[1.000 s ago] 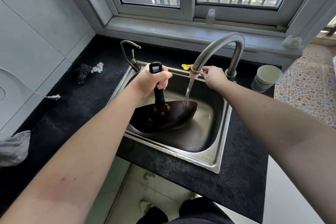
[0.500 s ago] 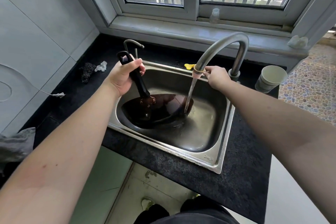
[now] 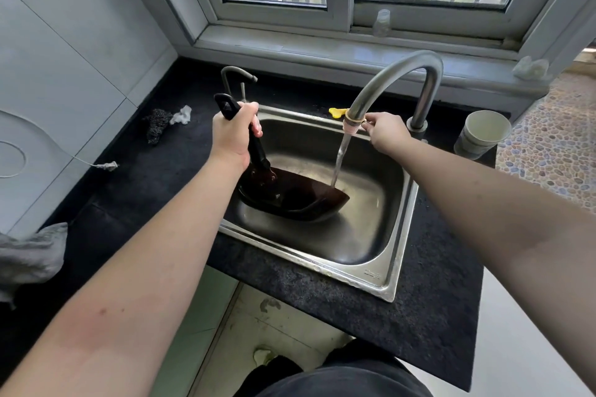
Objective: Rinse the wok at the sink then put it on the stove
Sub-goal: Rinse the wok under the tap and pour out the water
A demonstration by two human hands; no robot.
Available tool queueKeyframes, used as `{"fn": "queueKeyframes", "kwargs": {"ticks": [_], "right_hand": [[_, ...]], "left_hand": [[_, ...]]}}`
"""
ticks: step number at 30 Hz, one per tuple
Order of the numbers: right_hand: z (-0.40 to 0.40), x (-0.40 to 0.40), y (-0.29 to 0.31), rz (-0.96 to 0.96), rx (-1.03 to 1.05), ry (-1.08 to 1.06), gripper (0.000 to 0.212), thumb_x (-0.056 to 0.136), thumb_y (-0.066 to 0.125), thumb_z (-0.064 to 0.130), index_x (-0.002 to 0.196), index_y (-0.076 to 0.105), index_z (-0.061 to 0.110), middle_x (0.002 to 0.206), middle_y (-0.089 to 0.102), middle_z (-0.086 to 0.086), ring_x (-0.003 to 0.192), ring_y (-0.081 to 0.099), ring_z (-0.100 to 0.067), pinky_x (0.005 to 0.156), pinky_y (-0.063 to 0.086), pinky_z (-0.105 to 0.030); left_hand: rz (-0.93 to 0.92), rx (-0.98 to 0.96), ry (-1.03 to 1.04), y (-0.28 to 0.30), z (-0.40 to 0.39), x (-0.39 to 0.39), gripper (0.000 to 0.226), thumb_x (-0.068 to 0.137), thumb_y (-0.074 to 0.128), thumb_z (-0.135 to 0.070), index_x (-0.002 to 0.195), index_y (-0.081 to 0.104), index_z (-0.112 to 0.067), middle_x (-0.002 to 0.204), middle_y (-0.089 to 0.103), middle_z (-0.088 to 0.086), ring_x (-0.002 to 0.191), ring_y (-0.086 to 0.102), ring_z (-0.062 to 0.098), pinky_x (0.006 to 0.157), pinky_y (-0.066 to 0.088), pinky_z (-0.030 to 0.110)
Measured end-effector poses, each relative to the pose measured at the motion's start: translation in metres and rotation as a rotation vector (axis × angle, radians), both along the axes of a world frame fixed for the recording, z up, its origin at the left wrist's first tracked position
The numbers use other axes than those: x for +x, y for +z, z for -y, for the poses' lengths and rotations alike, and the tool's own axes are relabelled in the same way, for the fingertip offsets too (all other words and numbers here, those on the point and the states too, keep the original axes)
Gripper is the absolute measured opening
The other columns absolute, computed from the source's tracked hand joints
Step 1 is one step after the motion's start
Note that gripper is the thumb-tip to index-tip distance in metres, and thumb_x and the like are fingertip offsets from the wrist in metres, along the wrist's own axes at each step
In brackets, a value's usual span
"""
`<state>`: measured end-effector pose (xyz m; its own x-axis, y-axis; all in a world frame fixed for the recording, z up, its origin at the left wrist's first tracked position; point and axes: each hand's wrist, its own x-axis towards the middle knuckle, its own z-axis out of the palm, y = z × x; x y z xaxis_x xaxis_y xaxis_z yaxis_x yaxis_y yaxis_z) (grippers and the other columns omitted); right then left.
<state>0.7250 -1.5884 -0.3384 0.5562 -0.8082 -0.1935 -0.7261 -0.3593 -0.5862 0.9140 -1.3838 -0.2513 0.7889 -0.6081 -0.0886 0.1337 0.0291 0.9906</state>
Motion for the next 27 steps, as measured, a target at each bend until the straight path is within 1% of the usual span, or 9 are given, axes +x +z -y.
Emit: {"fn": "queueKeyframes", "kwargs": {"ticks": [3, 5, 9, 11, 14, 17, 19, 23, 27], "right_hand": [[0.001, 0.000, 0.000, 0.001, 0.005, 0.000, 0.027, 0.100, 0.047, 0.027, 0.118, 0.066, 0.023, 0.107, 0.069, -0.009, 0.090, 0.058, -0.023, 0.071, 0.038, -0.026], [0.001, -0.001, 0.000, 0.001, 0.007, -0.001, 0.027, 0.100, 0.047, 0.027, 0.118, 0.066, 0.023, 0.107, 0.069, -0.008, 0.088, 0.056, -0.022, 0.071, 0.037, -0.025], [0.001, 0.000, 0.001, -0.003, 0.018, -0.016, 0.027, 0.100, 0.047, 0.028, 0.120, 0.065, 0.024, 0.108, 0.069, -0.007, 0.085, 0.055, -0.021, 0.071, 0.037, -0.025], [0.001, 0.000, 0.001, -0.013, 0.018, -0.012, 0.027, 0.100, 0.047, 0.028, 0.119, 0.066, 0.024, 0.109, 0.069, -0.007, 0.087, 0.056, -0.021, 0.071, 0.037, -0.025], [0.000, 0.000, 0.004, -0.019, 0.016, -0.004, 0.026, 0.100, 0.047, 0.027, 0.118, 0.066, 0.023, 0.110, 0.069, -0.006, 0.097, 0.060, -0.024, 0.073, 0.036, -0.024], [-0.001, 0.000, 0.006, -0.016, 0.009, -0.008, 0.027, 0.101, 0.047, 0.027, 0.119, 0.066, 0.022, 0.110, 0.069, -0.006, 0.099, 0.060, -0.024, 0.073, 0.037, -0.025], [-0.001, 0.000, 0.006, -0.021, 0.010, -0.009, 0.028, 0.101, 0.046, 0.027, 0.121, 0.065, 0.023, 0.110, 0.068, -0.006, 0.097, 0.060, -0.024, 0.072, 0.038, -0.025], [-0.001, -0.001, 0.006, -0.019, 0.004, 0.000, 0.026, 0.100, 0.047, 0.027, 0.118, 0.066, 0.022, 0.106, 0.068, -0.009, 0.087, 0.056, -0.023, 0.070, 0.038, -0.026], [-0.001, -0.001, 0.007, -0.032, 0.009, 0.000, 0.027, 0.100, 0.047, 0.028, 0.119, 0.065, 0.022, 0.108, 0.068, -0.009, 0.086, 0.055, -0.021, 0.070, 0.036, -0.026]], "left_hand": [[-0.031, 0.021, 0.074, 0.003, 0.011, -0.007, 0.034, 0.074, 0.061, -0.011, 0.044, 0.046, -0.019, 0.043, 0.043, 0.000, 0.046, 0.040, 0.017, 0.059, 0.037, 0.031], [-0.081, 0.020, 0.134, 0.007, 0.017, -0.010, 0.033, 0.072, 0.061, -0.010, 0.043, 0.045, -0.018, 0.043, 0.041, 0.000, 0.044, 0.039, 0.016, 0.057, 0.035, 0.031], [-0.185, 0.032, 0.229, 0.008, 0.027, -0.012, 0.024, 0.069, 0.059, -0.009, 0.052, 0.043, -0.015, 0.042, 0.040, 0.001, 0.040, 0.036, 0.016, 0.049, 0.032, 0.028], [-0.223, 0.044, 0.254, 0.007, 0.029, -0.011, 0.022, 0.071, 0.058, -0.008, 0.056, 0.042, -0.014, 0.042, 0.039, 0.000, 0.039, 0.035, 0.016, 0.047, 0.032, 0.028], [-0.260, 0.061, 0.275, 0.010, 0.029, -0.002, 0.020, 0.073, 0.056, -0.007, 0.061, 0.043, -0.014, 0.042, 0.040, -0.001, 0.037, 0.034, 0.014, 0.045, 0.032, 0.026], [-0.277, 0.091, 0.270, 0.013, 0.028, 0.013, 0.022, 0.074, 0.054, -0.008, 0.057, 0.043, -0.015, 0.043, 0.040, -0.002, 0.037, 0.034, 0.014, 0.045, 0.033, 0.025], [-0.281, 0.105, 0.258, 0.012, 0.027, 0.021, 0.024, 0.074, 0.053, -0.010, 0.054, 0.041, -0.017, 0.044, 0.039, -0.003, 0.038, 0.034, 0.014, 0.046, 0.033, 0.025], [-0.271, 0.134, 0.261, 0.010, 0.023, 0.036, 0.022, 0.073, 0.050, -0.011, 0.055, 0.039, -0.018, 0.044, 0.036, -0.003, 0.038, 0.033, 0.014, 0.046, 0.035, 0.024], [-0.289, 0.139, 0.264, 0.011, 0.019, 0.047, 0.026, 0.077, 0.049, -0.010, 0.055, 0.037, -0.018, 0.044, 0.035, -0.003, 0.037, 0.032, 0.013, 0.046, 0.034, 0.023]]}}
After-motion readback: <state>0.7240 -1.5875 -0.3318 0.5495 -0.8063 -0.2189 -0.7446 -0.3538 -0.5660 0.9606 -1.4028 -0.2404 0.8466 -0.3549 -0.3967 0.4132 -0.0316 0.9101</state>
